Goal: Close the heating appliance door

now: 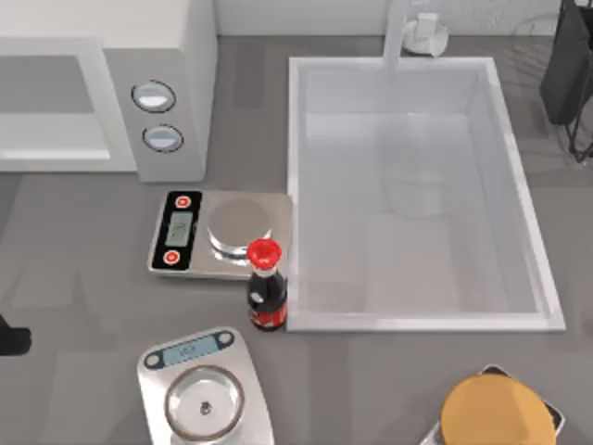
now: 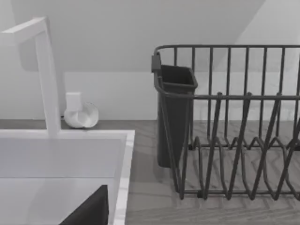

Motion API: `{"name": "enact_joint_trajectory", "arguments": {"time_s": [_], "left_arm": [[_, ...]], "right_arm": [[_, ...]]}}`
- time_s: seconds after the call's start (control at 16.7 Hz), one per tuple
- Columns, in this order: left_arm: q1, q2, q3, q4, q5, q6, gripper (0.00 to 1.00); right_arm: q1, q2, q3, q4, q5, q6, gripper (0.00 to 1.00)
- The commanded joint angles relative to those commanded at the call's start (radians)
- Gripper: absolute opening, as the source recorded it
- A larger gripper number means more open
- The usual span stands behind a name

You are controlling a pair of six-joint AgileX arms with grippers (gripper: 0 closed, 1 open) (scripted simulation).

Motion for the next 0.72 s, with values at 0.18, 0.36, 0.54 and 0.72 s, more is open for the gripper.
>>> {"name": "enact_joint_trajectory", "arguments": {"time_s": [0.18,0.36,0.54,0.72], "left_arm": [[0.0,0.0,0.0,0.0,0.0,0.0,0.25],[0.0,0.0,0.0,0.0,0.0,0.0,0.02],[0.0,0.0,0.0,0.0,0.0,0.0,0.0],[0.0,0.0,0.0,0.0,0.0,0.0,0.0]], "right_arm": [[0.0,0.0,0.0,0.0,0.0,0.0,1.0],[0.0,0.0,0.0,0.0,0.0,0.0,1.0],[0.0,0.0,0.0,0.0,0.0,0.0,1.0],[0.0,0.0,0.0,0.0,0.0,0.0,1.0]]}}
